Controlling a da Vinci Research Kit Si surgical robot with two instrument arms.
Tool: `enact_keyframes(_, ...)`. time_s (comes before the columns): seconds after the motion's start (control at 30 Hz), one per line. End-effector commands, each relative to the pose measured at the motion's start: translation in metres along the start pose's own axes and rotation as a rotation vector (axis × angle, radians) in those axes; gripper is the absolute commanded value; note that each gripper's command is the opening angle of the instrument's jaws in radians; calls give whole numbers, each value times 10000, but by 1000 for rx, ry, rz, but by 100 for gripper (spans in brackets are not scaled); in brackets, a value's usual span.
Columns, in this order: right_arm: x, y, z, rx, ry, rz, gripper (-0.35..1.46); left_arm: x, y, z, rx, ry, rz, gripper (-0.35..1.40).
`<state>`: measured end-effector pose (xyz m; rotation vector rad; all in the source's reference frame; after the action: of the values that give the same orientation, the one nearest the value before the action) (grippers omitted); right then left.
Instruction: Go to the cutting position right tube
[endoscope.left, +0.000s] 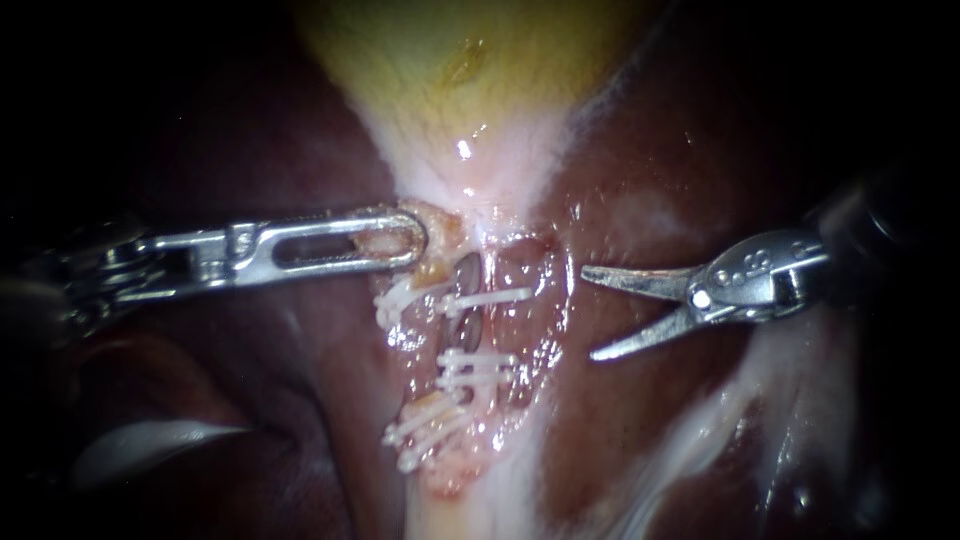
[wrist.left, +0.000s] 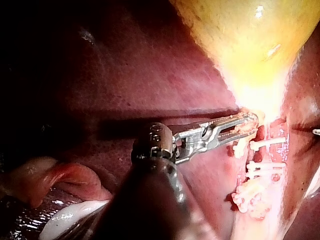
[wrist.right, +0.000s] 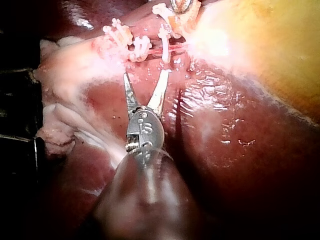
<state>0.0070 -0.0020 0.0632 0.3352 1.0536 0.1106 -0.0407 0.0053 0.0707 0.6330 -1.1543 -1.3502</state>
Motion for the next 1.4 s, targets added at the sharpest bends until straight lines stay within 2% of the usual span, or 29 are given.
enact_keyframes(0.03, 0, 0, 0, 0, 0, 0, 144, 0, 0, 0, -1, 1, 0, -35)
enact_keyframes(0.3, 0, 0, -1, 0, 0, 0, 144, -2, -1, -2, 0, 2, -1, -35)
enact_keyframes(0.5, -1, 0, -1, 0, 0, 0, 144, -20, -9, -21, 1, 13, -11, -35)
enact_keyframes(0.63, 0, 0, 0, 0, 0, 0, 144, -38, -21, -41, 8, -9, -30, -35)
enact_keyframes(0.77, 0, 0, 0, 3, 1, 0, 144, -51, -37, -59, 13, -32, -19, -35)
enact_keyframes(0.83, 0, 0, 0, 2, 1, 0, 144, -55, -40, -64, 15, -36, -16, -35)
enact_keyframes(1.2, 3, 0, 5, 14, 7, -4, 144, -53, -35, -64, 15, -40, -14, -35)
enact_keyframes(1.4, 3, -5, 20, 41, 27, 84, 144, -53, -35, -64, 15, -41, -13, -35)
